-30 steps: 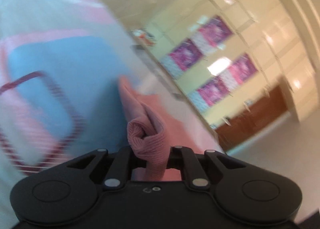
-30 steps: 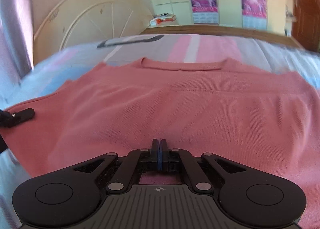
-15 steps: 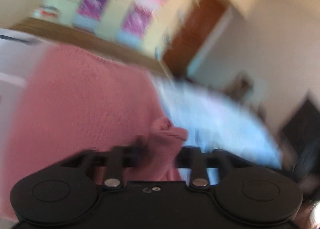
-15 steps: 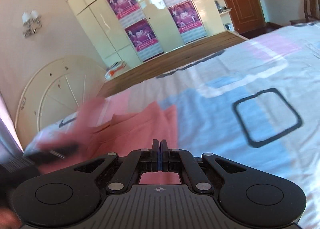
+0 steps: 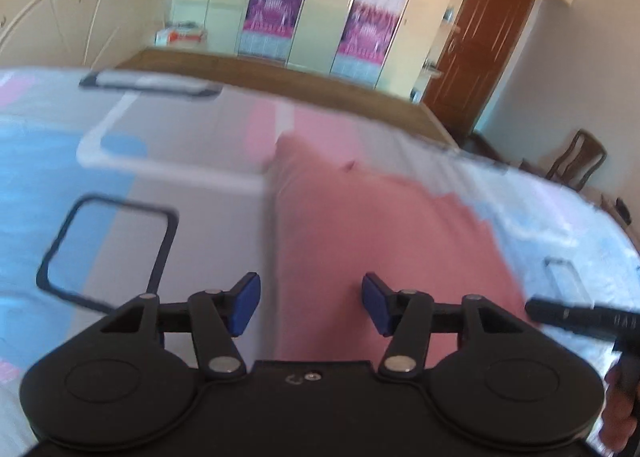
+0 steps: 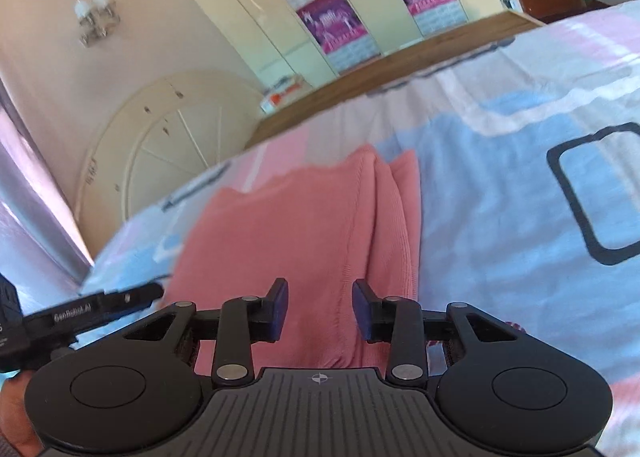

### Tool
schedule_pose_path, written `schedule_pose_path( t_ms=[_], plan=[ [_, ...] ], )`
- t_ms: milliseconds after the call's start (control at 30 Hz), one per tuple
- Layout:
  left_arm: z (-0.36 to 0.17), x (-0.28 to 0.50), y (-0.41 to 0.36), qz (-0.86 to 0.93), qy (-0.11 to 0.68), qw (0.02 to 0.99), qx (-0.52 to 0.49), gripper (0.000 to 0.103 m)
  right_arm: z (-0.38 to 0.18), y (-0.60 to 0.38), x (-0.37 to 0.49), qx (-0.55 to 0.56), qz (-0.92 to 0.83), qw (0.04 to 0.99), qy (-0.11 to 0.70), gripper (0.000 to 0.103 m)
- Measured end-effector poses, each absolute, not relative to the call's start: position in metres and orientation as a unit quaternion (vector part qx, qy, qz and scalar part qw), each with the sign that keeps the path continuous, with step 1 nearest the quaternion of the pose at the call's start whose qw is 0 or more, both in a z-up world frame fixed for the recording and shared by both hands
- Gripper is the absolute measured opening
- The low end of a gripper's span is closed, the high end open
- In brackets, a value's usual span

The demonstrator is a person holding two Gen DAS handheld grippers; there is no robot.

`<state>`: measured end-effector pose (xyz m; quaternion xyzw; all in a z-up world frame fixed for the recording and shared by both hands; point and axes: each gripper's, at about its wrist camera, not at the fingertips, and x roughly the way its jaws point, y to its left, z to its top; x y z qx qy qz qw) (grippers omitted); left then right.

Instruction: Fold small clothes

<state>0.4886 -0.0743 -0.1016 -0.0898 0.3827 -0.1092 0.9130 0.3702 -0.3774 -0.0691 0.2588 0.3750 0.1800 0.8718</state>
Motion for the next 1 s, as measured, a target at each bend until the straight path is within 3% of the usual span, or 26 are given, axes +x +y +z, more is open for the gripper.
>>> schedule_pose_path(
  t_ms=[133,400,467,633,733,833,1000],
  plan=[
    [-0.115,0.479,-0.069,-0.109,0.387,0.91,-0.102,0.056,-0.089,-0.364,0.384,0.231,0.186,0.858,0.42,0.036],
    [-0.133,0.481,-0.05,-0.122,0.404,0.897,-0.135,0.061,-0.095,-0.346,0.4,0.207,0.213,0.855,0.426,0.036],
    [-0.134,0.483,-0.047,-0.126,0.404,0.896,-0.133,0.061,-0.093,-0.336,0.404,0.176,0.211,0.862,0.425,0.009],
    [-0.12,0.479,-0.055,-0.133,0.389,0.904,-0.118,0.049,-0.065,-0.324,0.385,0.098,0.197,0.899,0.378,0.008],
    [-0.116,0.482,-0.071,-0.145,0.395,0.9,-0.111,0.052,-0.053,-0.341,0.363,0.091,0.187,0.913,0.351,0.008],
    [-0.122,0.485,-0.098,-0.139,0.404,0.904,-0.037,0.058,-0.083,-0.352,0.366,0.095,0.168,0.9,0.39,0.008],
    [-0.116,0.492,-0.087,-0.152,0.409,0.899,-0.041,0.059,-0.091,-0.358,0.37,0.128,0.179,0.889,0.402,0.009]
  ],
)
